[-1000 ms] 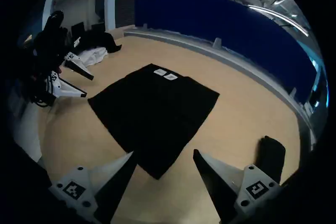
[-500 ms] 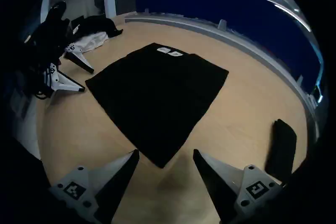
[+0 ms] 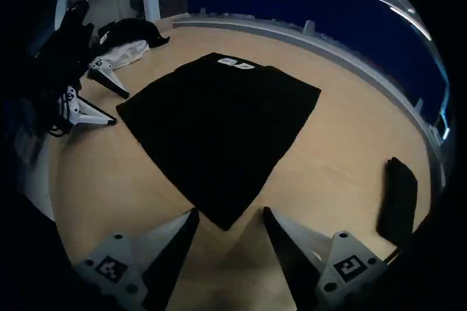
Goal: Fold towel
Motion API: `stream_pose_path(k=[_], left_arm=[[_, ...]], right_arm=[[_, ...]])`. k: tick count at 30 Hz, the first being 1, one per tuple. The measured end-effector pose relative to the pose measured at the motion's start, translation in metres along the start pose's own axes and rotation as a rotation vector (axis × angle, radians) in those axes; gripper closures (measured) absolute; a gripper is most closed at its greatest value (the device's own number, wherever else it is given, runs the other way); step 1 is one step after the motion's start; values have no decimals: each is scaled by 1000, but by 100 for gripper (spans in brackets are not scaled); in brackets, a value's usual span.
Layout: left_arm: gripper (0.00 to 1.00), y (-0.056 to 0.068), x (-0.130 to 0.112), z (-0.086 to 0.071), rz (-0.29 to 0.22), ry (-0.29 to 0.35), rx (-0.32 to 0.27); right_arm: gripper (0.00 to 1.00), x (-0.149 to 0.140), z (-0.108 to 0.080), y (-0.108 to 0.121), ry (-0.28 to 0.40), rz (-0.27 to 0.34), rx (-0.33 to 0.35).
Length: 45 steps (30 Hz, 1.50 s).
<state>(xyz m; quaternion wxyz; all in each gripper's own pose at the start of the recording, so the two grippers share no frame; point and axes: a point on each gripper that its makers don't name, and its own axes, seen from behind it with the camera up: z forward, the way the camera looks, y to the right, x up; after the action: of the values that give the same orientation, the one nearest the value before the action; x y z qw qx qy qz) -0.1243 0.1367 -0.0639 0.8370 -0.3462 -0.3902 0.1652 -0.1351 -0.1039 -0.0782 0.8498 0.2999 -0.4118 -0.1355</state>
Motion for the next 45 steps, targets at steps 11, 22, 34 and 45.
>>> stream_pose_path(k=[11,22,34,45], left_arm=[[21,3,-1,1,-6,-3,7],[66,0,-1,3,-12,-9,23],[89,1,-1,2,-28,-16,35],[90,-2,26,-24,-81,33,59]], right_arm=[[36,0,-2,-2,-8,-1,-10],[80,0,-2,-8,-15,-24,-12],[86,8,-7,-7,4,-20,-17],[87,36,-33,-2,34,-6,-22]])
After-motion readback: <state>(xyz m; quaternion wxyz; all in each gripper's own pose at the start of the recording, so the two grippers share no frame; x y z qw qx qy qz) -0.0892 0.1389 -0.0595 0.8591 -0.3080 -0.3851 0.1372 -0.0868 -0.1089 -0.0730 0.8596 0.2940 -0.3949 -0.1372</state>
